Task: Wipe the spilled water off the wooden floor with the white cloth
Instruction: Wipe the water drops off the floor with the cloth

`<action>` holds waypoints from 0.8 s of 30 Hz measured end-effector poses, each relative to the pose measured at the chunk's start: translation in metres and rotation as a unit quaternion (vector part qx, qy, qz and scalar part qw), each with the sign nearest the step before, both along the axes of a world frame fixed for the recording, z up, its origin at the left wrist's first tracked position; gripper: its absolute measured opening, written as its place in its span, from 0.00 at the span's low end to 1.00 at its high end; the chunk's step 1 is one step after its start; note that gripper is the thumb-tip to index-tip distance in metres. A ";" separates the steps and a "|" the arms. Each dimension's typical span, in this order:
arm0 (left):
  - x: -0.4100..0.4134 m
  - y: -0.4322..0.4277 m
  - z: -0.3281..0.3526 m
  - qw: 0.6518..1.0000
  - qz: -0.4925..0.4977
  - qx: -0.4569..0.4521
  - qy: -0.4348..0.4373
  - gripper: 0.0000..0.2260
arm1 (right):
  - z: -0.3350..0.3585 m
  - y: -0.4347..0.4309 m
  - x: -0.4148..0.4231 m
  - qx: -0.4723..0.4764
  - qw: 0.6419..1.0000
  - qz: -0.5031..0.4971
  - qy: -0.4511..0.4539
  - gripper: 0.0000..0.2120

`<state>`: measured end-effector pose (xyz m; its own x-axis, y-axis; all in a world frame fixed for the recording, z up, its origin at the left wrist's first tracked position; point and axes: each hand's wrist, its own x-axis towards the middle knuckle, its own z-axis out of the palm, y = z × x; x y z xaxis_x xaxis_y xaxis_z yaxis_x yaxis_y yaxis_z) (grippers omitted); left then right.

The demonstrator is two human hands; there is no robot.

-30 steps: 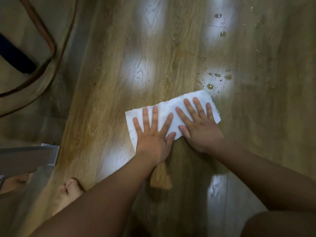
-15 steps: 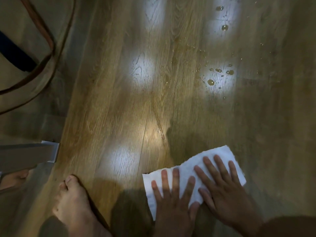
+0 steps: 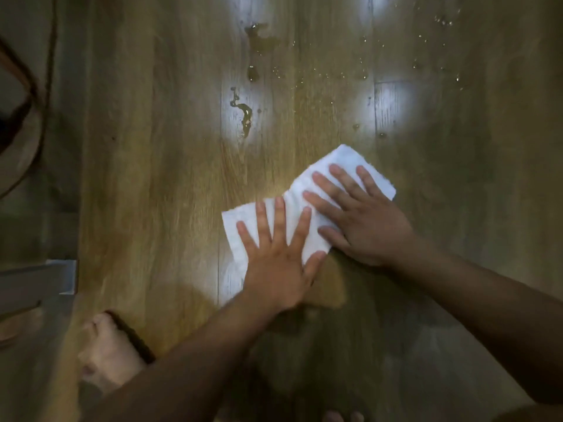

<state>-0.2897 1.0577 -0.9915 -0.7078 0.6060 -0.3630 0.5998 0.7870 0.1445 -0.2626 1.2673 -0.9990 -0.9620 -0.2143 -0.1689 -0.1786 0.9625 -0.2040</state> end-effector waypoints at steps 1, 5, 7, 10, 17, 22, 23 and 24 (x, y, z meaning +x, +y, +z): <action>-0.018 0.006 -0.002 1.000 -0.011 -0.004 0.002 0.33 | 0.000 0.000 -0.007 0.002 1.000 -0.023 0.005 0.29; -0.046 0.017 -0.002 0.999 -0.041 -0.031 -0.013 0.34 | -0.001 -0.008 -0.008 -0.001 0.995 -0.094 0.014 0.29; -0.041 0.017 0.001 0.999 -0.041 -0.029 -0.006 0.33 | 0.001 -0.014 0.000 0.003 0.993 -0.121 0.013 0.29; -0.026 0.013 0.004 0.999 -0.048 -0.015 -0.002 0.32 | 0.004 -0.021 0.024 0.012 0.989 -0.148 -0.005 0.29; -0.011 -0.015 0.010 0.994 -0.104 0.010 -0.025 0.31 | 0.008 -0.021 0.040 -0.004 0.996 -0.081 -0.028 0.29; -0.054 -0.020 0.007 0.993 -0.118 0.003 -0.018 0.30 | 0.008 -0.020 -0.014 0.013 0.999 -0.027 -0.042 0.30; -0.065 -0.021 0.006 0.992 -0.122 -0.001 -0.012 0.30 | 0.008 -0.022 -0.025 0.018 0.999 -0.029 -0.043 0.31; -0.076 -0.021 0.005 0.992 -0.125 -0.006 -0.007 0.30 | 0.008 -0.024 -0.035 0.021 0.998 -0.033 -0.042 0.31</action>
<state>-0.3660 1.0366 -0.9868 -0.5310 0.7576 -0.3796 0.7746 0.6156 0.1449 -0.2975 1.2432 -0.9913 -0.9559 -0.1427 -0.2565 -0.0995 0.9797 -0.1742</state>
